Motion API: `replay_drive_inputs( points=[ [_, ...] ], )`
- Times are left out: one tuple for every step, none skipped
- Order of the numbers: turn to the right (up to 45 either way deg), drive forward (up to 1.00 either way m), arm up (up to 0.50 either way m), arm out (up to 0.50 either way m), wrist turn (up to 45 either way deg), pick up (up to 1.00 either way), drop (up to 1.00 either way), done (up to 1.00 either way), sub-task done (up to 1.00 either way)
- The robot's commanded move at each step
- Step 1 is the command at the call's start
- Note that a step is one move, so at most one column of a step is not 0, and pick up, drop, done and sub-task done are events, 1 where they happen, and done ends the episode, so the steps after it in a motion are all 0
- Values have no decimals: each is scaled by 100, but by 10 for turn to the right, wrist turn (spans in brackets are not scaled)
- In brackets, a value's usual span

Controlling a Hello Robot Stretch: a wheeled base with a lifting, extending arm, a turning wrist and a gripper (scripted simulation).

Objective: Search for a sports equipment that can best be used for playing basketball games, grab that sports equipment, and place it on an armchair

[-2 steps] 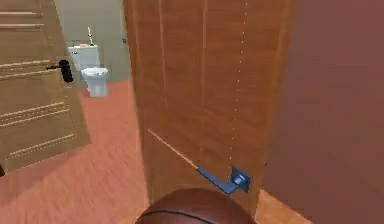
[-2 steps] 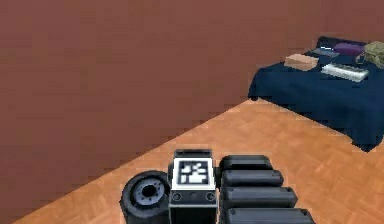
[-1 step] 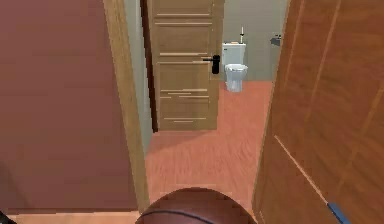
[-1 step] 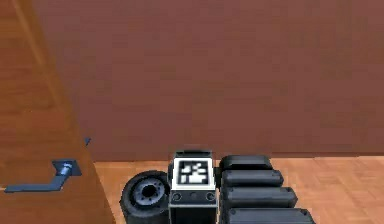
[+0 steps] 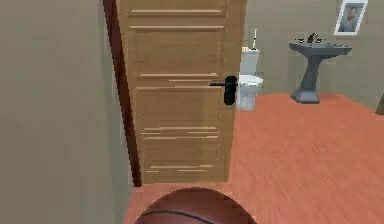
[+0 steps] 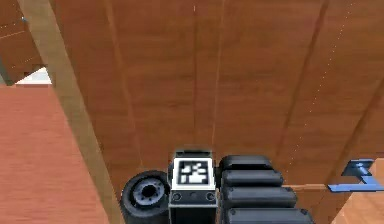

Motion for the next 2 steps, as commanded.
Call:
replay_drive_inputs(
  points=[
    [0, 50, 0, 0, 0, 0, 0, 0, 0],
    [450, 0, 0, 0, 0, 0, 0, 0, 0]
  ],
)
